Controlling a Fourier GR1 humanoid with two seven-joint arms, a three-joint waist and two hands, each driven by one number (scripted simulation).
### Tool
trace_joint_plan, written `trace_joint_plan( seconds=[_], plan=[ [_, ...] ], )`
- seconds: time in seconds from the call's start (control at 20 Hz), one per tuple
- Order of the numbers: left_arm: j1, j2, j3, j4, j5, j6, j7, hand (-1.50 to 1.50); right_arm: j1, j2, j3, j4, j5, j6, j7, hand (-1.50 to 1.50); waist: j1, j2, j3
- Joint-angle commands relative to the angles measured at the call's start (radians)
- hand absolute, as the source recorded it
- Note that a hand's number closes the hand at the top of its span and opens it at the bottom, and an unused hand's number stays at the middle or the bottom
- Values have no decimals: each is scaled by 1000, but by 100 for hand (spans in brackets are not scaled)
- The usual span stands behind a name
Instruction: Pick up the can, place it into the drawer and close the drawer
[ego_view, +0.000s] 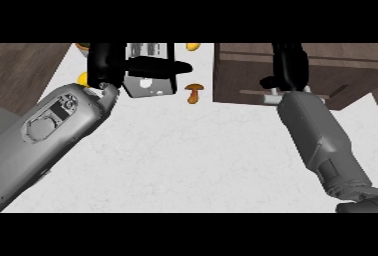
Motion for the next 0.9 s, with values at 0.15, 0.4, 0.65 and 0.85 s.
trace_joint_plan(
  seconds=[0.15,0.4,0.65,0.85],
  plan=[
    [60,20,6,-70,-26,7,1,-150,-109,-21,-46,115,-29,12,-33,-150,25,22,5],
    [113,32,16,-101,-36,-6,-22,-150,-175,-8,-63,141,-45,52,-43,-150,23,21,5],
    [153,45,36,-122,-26,-13,-23,-150,-187,35,-151,99,-165,67,-176,-150,20,17,6],
    [181,11,21,-109,-45,1,-57,-150,-216,45,-232,86,-263,119,-242,-150,12,21,6]
  ],
)
